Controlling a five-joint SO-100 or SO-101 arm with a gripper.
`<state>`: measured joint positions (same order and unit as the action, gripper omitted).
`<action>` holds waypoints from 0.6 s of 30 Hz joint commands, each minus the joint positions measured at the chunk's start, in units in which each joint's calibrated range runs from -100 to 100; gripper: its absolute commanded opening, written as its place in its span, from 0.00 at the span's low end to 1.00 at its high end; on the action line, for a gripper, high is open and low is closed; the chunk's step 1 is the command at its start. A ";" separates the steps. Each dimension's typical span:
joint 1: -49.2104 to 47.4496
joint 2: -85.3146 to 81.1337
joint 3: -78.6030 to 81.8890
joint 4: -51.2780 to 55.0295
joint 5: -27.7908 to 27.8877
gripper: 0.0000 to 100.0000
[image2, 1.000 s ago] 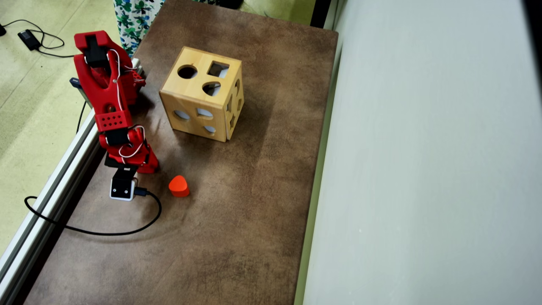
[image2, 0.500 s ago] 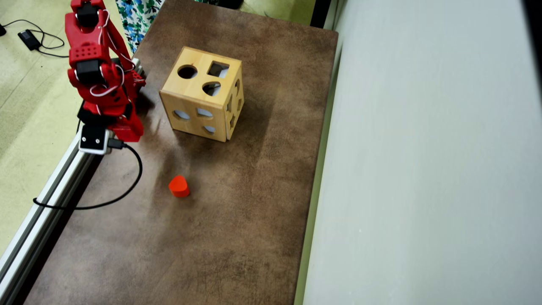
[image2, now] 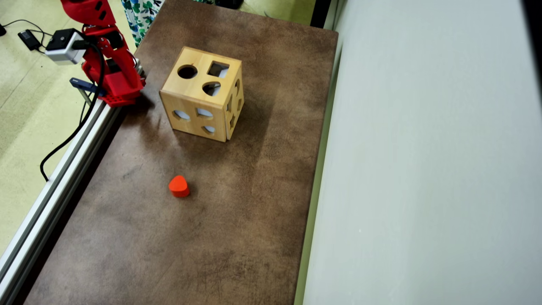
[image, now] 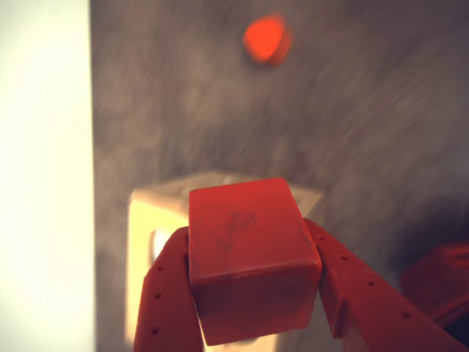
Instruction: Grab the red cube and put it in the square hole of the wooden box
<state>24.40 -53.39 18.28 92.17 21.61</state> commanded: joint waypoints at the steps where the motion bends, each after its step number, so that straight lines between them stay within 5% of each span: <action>1: -10.43 1.80 -0.66 0.43 -5.71 0.02; 18: -26.33 29.99 -14.26 0.35 -17.58 0.02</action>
<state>-1.04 -25.85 10.88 92.49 6.08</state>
